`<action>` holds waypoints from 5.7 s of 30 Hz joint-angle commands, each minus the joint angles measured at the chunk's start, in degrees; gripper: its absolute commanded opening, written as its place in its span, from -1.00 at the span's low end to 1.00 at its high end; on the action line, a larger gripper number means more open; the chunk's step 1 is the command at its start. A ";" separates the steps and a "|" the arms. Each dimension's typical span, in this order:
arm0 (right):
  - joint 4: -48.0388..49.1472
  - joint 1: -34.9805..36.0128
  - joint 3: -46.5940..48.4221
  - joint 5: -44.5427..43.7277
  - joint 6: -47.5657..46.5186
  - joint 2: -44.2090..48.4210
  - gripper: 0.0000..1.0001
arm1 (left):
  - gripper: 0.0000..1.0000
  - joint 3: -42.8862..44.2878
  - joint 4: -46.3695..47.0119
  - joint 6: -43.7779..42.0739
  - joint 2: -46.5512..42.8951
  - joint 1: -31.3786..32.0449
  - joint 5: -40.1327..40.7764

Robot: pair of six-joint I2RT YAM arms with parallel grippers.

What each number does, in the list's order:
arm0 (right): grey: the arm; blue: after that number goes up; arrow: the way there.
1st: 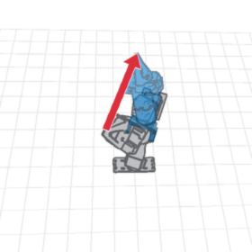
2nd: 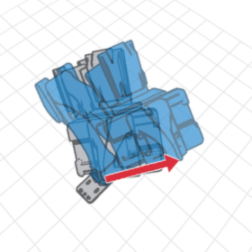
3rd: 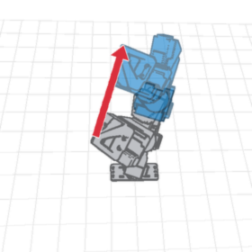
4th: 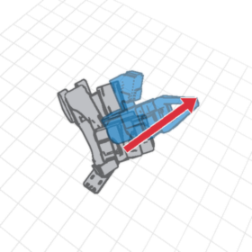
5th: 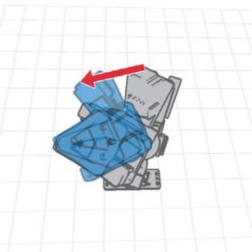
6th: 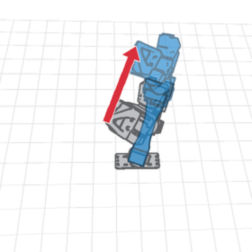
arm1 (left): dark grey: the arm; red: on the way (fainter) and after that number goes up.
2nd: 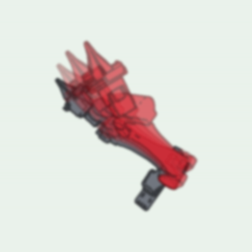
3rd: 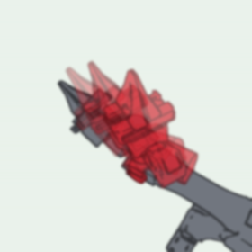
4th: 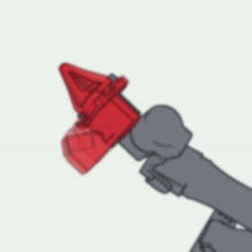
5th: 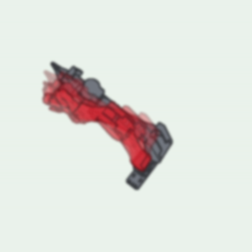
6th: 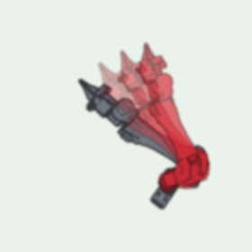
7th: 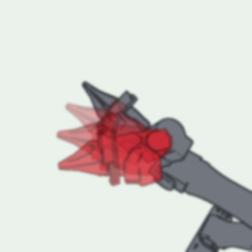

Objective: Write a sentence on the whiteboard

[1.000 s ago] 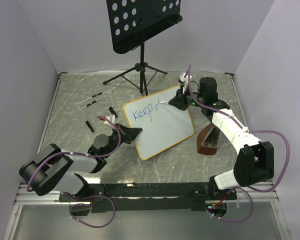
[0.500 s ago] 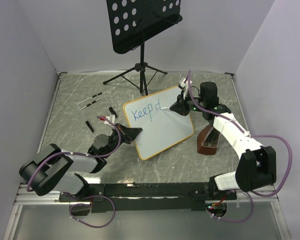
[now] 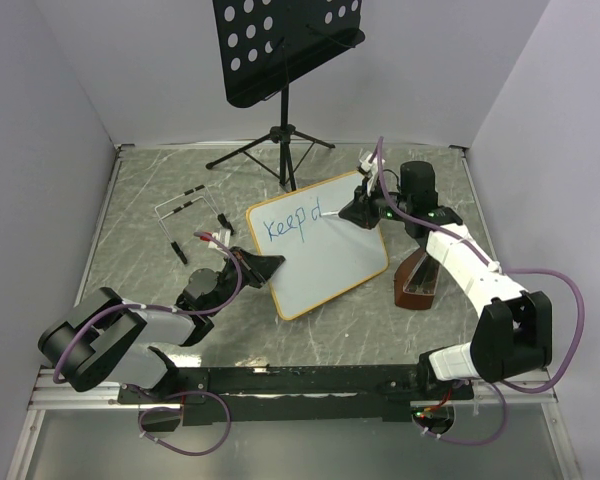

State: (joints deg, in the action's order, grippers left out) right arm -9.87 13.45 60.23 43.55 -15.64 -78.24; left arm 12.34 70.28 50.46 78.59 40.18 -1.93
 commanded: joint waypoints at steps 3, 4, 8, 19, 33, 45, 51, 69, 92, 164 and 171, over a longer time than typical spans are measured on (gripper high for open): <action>2.92 -0.27 4.37 0.04 1.14 -1.65 -1.00 | -0.98 -0.21 1.97 -4.49 -0.45 0.24 -2.20; 2.84 -0.27 4.89 -0.13 1.22 -2.00 -1.00 | -0.98 -0.21 2.05 -4.49 -0.45 0.16 -2.20; 3.54 -0.36 5.25 -0.83 1.58 -2.62 -1.00 | -0.98 -0.30 2.32 -4.40 -0.28 0.07 -2.20; 3.98 -0.71 4.99 -3.47 2.10 -2.80 -1.00 | -0.98 -0.38 2.84 -4.23 0.16 0.07 -2.29; 0.82 -0.97 3.58 -1.80 -0.27 -1.31 -1.00 | -0.98 -0.47 2.93 -4.14 -0.01 -0.19 -2.20; -1.82 -1.06 0.51 -1.19 -2.47 1.07 -1.00 | -0.98 -0.65 2.76 -4.23 -0.19 -0.19 -2.02; -2.44 -1.06 0.33 -1.54 -2.55 1.60 -1.00 | -0.98 -0.56 2.58 -4.23 -0.36 -0.19 -2.19; -4.11 -1.59 2.17 -1.89 -1.24 7.57 -1.00 | -0.98 0.23 2.84 -4.84 3.32 -0.46 -2.72; -0.15 -3.08 -1.60 3.56 0.96 11.26 -1.00 | -0.98 -0.74 2.76 -5.02 2.27 -0.55 -2.72; 12.33 -4.40 -3.98 1.80 3.25 1.25 -1.00 | -0.98 -1.35 1.44 -4.75 -1.59 -0.55 -2.72; 11.36 -4.49 -3.98 1.10 2.02 0.37 -1.00 | -0.98 -1.35 0.91 -5.02 -1.95 -0.55 -2.55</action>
State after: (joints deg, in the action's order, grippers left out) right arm -0.03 9.43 56.55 45.12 -12.29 -76.71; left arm 11.09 71.33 50.22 78.06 39.66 -3.16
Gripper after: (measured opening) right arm 0.200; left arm 0.078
